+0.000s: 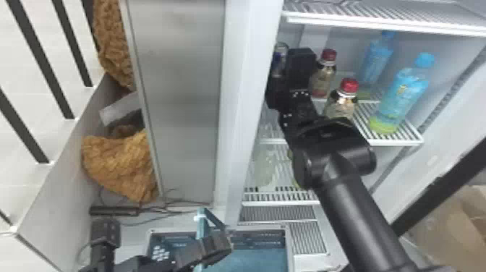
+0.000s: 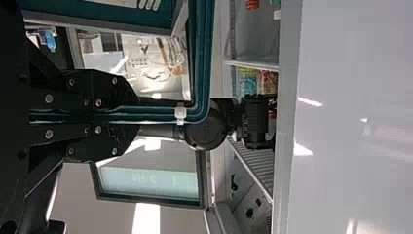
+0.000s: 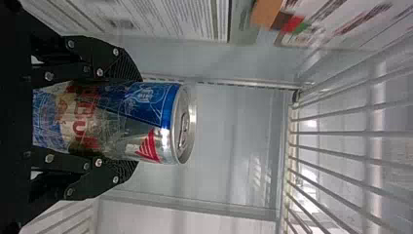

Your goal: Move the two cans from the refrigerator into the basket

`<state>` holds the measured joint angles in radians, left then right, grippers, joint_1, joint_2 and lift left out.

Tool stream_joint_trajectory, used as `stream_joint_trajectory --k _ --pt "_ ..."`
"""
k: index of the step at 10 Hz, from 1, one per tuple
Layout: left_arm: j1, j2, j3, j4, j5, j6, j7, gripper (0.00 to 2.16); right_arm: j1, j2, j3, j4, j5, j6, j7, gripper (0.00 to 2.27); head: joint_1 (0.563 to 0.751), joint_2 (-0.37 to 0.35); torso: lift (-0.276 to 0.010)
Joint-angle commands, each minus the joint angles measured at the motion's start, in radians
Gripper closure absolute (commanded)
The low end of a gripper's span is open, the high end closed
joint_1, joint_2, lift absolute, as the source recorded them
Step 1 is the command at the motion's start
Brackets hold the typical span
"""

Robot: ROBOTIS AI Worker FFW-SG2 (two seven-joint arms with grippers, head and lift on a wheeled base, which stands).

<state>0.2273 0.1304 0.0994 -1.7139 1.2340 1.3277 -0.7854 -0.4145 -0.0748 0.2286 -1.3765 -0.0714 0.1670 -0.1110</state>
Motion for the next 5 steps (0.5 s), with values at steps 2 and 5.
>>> stream_joint_trajectory --k 2,5 --pt "0.006 -0.002 0.002 0.000 0.000 0.000 0.000 1.19 0.083 -0.020 0.009 -0.156 -0.026 0.069 -0.002 1.21 0.695 -0.143 -0.031" --pt "0.008 -0.003 0.002 0.000 0.000 0.000 0.000 1.19 0.181 -0.037 0.009 -0.306 -0.046 0.123 -0.012 1.21 0.695 -0.140 -0.031"
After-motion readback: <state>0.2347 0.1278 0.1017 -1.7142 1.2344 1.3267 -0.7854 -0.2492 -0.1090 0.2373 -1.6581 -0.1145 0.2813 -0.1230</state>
